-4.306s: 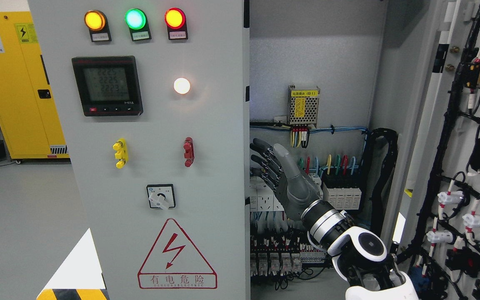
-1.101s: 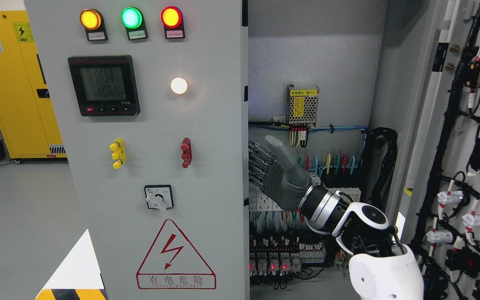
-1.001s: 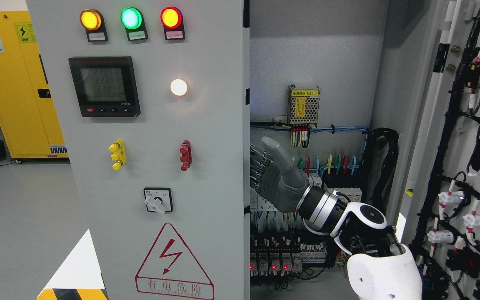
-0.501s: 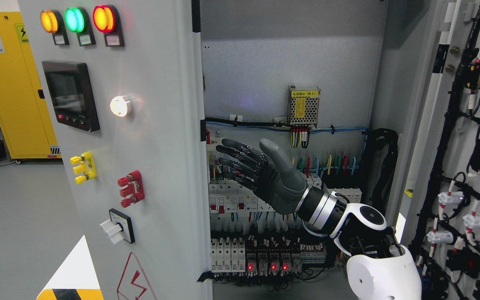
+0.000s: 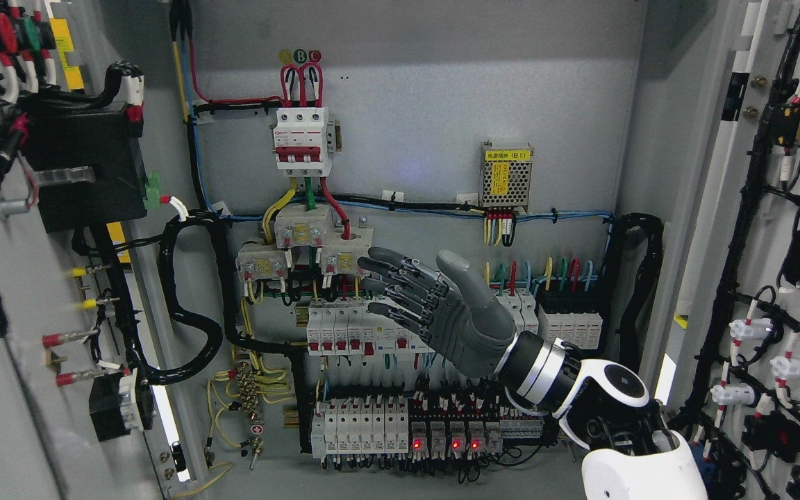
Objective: Open door with both hands
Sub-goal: 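Swing the door with indicator lights open, pushing it away with the right hand, then withdraw the right hand down out of the cabinet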
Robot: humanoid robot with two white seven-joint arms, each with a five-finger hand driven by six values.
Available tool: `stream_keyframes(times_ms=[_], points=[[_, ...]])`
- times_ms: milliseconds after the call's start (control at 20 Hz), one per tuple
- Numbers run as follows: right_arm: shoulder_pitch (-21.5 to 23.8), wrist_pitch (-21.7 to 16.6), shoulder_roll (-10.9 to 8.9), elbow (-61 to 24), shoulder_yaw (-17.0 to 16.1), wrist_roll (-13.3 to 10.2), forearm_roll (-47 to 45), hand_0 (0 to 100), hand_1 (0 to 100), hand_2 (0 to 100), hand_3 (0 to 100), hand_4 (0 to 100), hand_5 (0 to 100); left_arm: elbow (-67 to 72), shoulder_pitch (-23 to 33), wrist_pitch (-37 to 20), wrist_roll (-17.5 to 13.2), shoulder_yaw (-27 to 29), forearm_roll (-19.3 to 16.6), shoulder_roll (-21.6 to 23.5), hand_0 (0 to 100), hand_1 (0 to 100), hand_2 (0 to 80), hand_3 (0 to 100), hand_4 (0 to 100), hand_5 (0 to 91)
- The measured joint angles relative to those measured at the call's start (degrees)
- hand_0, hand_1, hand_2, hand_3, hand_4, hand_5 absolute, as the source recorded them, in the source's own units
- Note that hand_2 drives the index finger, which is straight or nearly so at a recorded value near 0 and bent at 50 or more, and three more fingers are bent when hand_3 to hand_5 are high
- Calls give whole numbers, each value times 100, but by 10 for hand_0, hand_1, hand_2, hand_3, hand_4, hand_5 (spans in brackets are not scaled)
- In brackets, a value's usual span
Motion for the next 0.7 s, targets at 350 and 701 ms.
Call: stream_keyframes(times_ms=[350,701], points=[[268,0,-73,-323,339,18,-76,201,121,0,0,0,0,0,0,0,0,2,0,0,0,0,0,0,0,0],[711,-7,-111,-755,972,-9,-95,201,121,0,0,0,0,0,0,1,0,3,0,0,0,0,0,0,0,0]])
